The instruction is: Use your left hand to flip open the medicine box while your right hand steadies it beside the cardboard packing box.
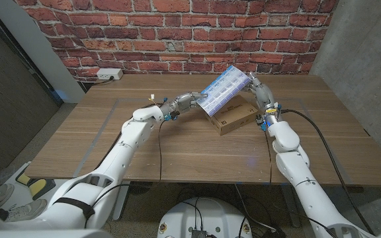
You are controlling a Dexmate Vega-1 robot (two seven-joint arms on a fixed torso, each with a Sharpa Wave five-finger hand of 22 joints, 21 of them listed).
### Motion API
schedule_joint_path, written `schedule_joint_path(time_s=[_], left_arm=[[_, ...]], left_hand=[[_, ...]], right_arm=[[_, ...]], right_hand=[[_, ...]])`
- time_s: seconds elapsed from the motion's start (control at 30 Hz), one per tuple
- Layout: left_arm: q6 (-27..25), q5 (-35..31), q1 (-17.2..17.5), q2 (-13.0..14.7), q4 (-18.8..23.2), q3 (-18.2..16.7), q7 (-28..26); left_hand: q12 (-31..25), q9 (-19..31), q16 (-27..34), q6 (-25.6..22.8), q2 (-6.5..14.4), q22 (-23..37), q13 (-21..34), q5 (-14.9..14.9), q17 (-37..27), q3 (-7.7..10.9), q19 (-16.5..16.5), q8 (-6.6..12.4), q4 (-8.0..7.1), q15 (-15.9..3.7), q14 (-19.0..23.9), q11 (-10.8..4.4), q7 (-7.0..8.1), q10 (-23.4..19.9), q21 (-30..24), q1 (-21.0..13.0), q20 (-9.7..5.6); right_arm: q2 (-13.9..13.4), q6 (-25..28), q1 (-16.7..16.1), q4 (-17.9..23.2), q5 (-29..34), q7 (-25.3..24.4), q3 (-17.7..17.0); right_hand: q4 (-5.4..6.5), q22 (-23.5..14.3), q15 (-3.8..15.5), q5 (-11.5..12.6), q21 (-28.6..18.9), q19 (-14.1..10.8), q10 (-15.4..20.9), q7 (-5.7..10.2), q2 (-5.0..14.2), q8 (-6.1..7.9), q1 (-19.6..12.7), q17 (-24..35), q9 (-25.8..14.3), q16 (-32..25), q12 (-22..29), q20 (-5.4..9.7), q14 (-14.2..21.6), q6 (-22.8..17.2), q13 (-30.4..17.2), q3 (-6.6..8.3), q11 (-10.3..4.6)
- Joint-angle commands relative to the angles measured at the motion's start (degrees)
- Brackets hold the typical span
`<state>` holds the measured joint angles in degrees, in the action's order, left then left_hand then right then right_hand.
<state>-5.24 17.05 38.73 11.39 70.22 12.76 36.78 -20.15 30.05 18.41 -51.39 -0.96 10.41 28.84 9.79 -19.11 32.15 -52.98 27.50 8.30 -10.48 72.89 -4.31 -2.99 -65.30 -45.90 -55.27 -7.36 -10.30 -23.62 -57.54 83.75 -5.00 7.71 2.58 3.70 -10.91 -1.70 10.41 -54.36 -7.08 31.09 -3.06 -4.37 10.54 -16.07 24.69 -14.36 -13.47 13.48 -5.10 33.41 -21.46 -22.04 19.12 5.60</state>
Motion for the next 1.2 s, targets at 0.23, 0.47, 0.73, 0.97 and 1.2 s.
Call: schedule_joint_path(time_s=[0.23,0.47,0.73,0.97,1.2], left_arm=[[-11.0,-3.4,-1.5,7.0,9.1,3.9,0.3],[-14.1,-4.5,-3.1,9.3,11.1,5.2,1.8],[-13.7,-4.2,-2.7,9.7,11.6,5.1,1.9],[-14.7,-4.5,-3.6,10.4,11.6,6.2,3.4],[-18.0,-6.1,-5.7,12.1,12.1,8.0,5.8]], left_hand=[[0.2,0.2,0.0,-2.4,4.6,0.0,0.1,0.3,-0.2,3.98,0.3,-0.05,-0.92,-1.90,1.9,-3.31,-1.82,-3.8,-0.6,-5.1,-2.19],[0.3,0.5,0.0,-2.3,4.6,0.0,0.1,0.3,-0.3,4.07,0.4,-0.14,-0.93,-1.86,1.9,-3.46,-2.06,-3.7,-0.7,-5.1,-2.16],[0.4,0.5,0.0,-2.4,4.5,0.0,0.3,0.3,-0.3,4.19,0.5,-0.32,-0.95,-1.85,1.9,-3.45,-1.89,-3.7,-0.9,-5.1,-2.16],[0.4,0.7,0.0,-2.5,4.5,0.0,0.4,0.3,-0.3,4.29,0.5,-0.41,-0.94,-1.87,1.9,-3.19,-2.02,-3.7,-1.1,-5.1,-2.16],[0.5,0.7,0.0,-2.5,4.5,0.0,0.3,0.3,-0.4,4.42,0.4,-0.56,-0.91,-1.89,1.9,-3.18,-1.97,-3.8,-1.2,-5.1,-2.13]], right_arm=[[-2.2,5.9,0.7,-1.2,-5.2,5.6,-1.4],[-4.0,7.8,1.5,-2.4,-6.2,8.5,-1.4],[-4.0,8.1,1.7,-3.3,-6.8,8.7,-1.7],[-5.1,9.3,2.0,-2.7,-6.1,9.5,-1.2],[-8.3,13.5,3.2,-2.3,-7.6,15.3,-0.5]], right_hand=[[-0.76,0.0,0.29,0.0,0.4,-0.1,1.6,-1.39,-0.85,1.15,0.1,-1.0,0.4,0.3,0.6,0.48,0.5,-1.9,0.7,-0.27,0.14],[-1.19,0.0,0.46,0.2,0.6,-0.4,2.3,-1.67,-1.04,1.83,-0.3,-1.5,0.6,0.3,0.7,0.59,1.2,-3.6,1.1,-0.30,0.18],[-1.89,0.1,0.59,0.3,0.8,-0.4,2.6,-1.73,-0.92,1.96,-1.4,-2.0,0.6,0.4,0.8,0.68,1.4,-3.8,1.5,0.03,-0.02],[-2.26,0.1,0.39,0.3,1.1,-0.2,2.6,-1.55,-0.99,2.03,-1.7,-2.5,0.7,0.7,0.7,0.64,0.9,-4.0,1.8,0.05,-0.24],[-2.97,0.1,0.73,0.4,1.3,-0.2,3.6,-1.71,-0.27,2.45,-3.0,-3.0,0.7,0.4,1.0,0.62,1.9,-5.0,2.2,0.67,-0.31]])
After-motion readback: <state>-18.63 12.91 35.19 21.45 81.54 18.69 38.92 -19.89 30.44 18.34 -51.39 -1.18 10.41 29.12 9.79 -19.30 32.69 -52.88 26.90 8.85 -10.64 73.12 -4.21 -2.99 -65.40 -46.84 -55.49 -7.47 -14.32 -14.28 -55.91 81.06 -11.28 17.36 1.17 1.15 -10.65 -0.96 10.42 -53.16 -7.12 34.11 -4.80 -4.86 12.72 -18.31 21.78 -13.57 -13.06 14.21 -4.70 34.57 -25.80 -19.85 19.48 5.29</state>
